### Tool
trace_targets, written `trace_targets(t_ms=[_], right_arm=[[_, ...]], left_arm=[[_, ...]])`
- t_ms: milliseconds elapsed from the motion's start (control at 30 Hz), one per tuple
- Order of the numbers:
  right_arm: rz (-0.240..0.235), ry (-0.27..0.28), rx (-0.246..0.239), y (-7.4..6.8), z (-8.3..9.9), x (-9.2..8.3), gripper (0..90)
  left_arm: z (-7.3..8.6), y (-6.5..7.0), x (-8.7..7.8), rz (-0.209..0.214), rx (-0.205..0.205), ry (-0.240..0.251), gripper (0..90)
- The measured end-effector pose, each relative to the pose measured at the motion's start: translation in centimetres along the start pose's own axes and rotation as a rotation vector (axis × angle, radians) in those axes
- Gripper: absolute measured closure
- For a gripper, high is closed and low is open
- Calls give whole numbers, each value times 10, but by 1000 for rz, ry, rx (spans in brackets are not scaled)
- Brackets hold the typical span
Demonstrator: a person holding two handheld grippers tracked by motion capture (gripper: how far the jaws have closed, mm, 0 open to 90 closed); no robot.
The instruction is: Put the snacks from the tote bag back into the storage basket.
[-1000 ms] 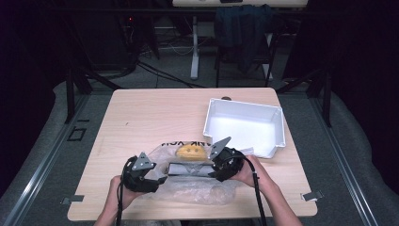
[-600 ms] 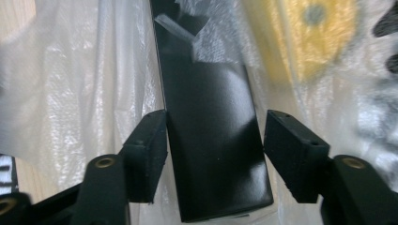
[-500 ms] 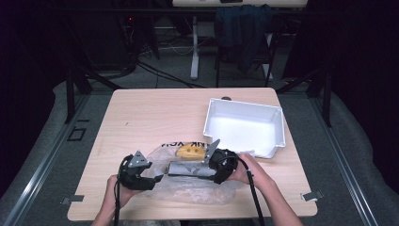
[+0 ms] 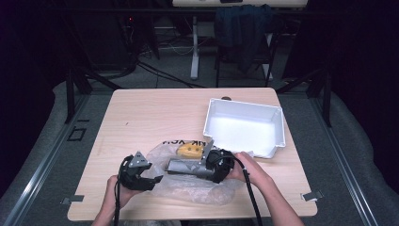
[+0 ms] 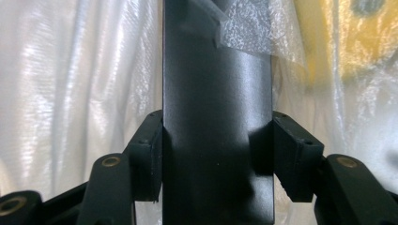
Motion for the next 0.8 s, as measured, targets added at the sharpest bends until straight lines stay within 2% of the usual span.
trace_targets(t_ms=[67,200,467,633,800], right_arm=[[-4,23,0,-1,-3,-4,427],[5,29,-7,-1,-8,-16,427],[-13,77,-18,-5,-22,-40,425],[-14,104,-13,-4,-29,-50,425],[-7,102,-1,2,-31,-54,425]], left_arm=[[1,1,0,1,-1,-1,326],[1,1,-3,-6,5,1,324],[1,3,-3,-7,6,-5,317],[1,7,-2,0,25,-13,327],[-1,14,-3,4,54,-16,354]])
Point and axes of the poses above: each handheld gripper's, and its own axes: x roughly forward along the jaws, z roughly out of its underside, y roughly to its right, the point moved 10 cm from there along x, roughly forward along the jaws, and after that the axes turned 2 degrees about y, right-handed, at the moved point
